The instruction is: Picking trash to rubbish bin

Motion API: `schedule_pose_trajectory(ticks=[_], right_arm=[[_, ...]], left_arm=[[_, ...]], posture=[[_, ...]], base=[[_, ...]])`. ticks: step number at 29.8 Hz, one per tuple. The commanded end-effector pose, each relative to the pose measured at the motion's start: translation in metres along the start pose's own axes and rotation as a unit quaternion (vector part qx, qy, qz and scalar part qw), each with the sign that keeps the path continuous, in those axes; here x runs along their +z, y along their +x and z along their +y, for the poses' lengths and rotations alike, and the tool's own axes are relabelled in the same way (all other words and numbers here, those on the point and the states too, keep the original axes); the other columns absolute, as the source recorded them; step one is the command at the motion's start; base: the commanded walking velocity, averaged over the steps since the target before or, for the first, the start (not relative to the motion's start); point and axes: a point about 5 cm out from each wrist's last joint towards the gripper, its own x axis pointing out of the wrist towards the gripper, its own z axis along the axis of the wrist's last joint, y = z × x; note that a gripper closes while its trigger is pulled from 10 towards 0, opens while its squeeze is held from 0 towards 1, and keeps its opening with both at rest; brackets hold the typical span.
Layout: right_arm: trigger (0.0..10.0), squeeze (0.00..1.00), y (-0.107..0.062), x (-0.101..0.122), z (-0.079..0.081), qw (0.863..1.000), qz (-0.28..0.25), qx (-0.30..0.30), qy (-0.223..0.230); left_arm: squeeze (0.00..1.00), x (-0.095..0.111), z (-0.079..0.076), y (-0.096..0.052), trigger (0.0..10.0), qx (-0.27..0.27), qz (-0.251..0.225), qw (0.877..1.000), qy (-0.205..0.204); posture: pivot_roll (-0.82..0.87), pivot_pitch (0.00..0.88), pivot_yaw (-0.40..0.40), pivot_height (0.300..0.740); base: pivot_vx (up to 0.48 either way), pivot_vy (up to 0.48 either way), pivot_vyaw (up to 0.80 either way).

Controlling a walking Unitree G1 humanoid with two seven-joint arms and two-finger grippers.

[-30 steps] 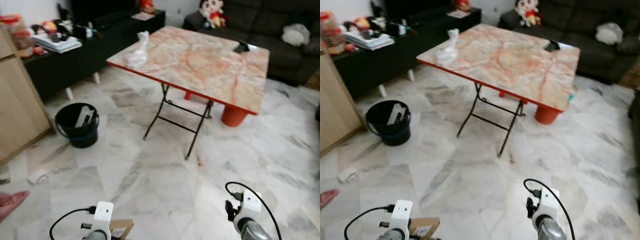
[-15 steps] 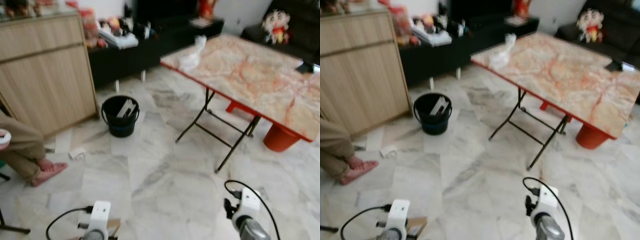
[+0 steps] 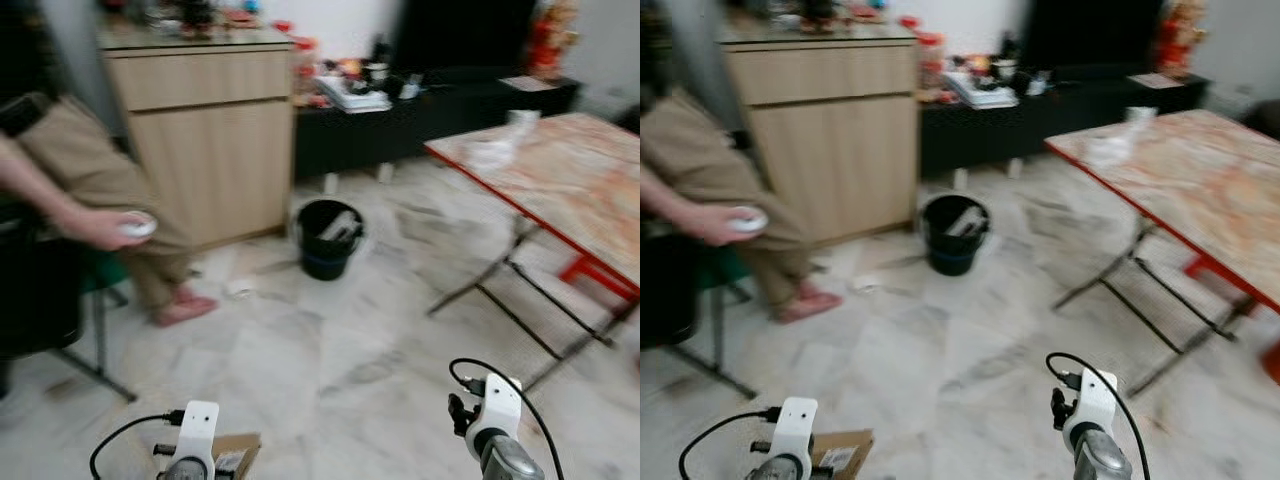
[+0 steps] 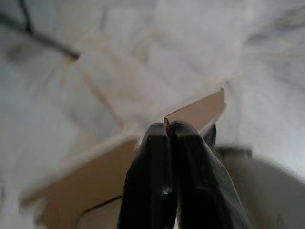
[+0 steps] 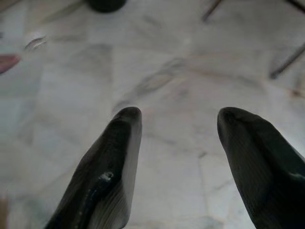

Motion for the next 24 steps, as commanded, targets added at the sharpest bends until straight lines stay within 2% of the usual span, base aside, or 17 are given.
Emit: schedule_pose_trajectory(ticks=[1,8,24], right_arm=[[10.0,0.0,-0.0002,0.0015,-0.0035,1.0,-0.003,-0.005,0.004],[10.0,0.0,-0.0002,0.0019,-0.0023,1.0,-0.008,-0.001,0.016],[10.0,0.0,-0.0003,0.0014,-0.0021,1.0,-0.007,-0.001,0.02]], left_arm=[[0.0,0.0048,-0.0019,0.0012,10.0,0.0,-0.005,1.0,-0.002],[0.0,0.0056,-0.0017,0.0012,10.0,0.001,-0.009,1.0,-0.001],[0.0,0.0044,-0.0012,0.0012,10.0,0.002,-0.004,1.0,0.002]], posture=[[0.19,0.0,-0.127,0.74],[0.19,0.0,-0.127,0.74],[0.19,0.0,-0.123,0.74]], base=[[0.0,0.0,0.0],[0.0,0.0,0.0],[0.45,0.0,0.0]])
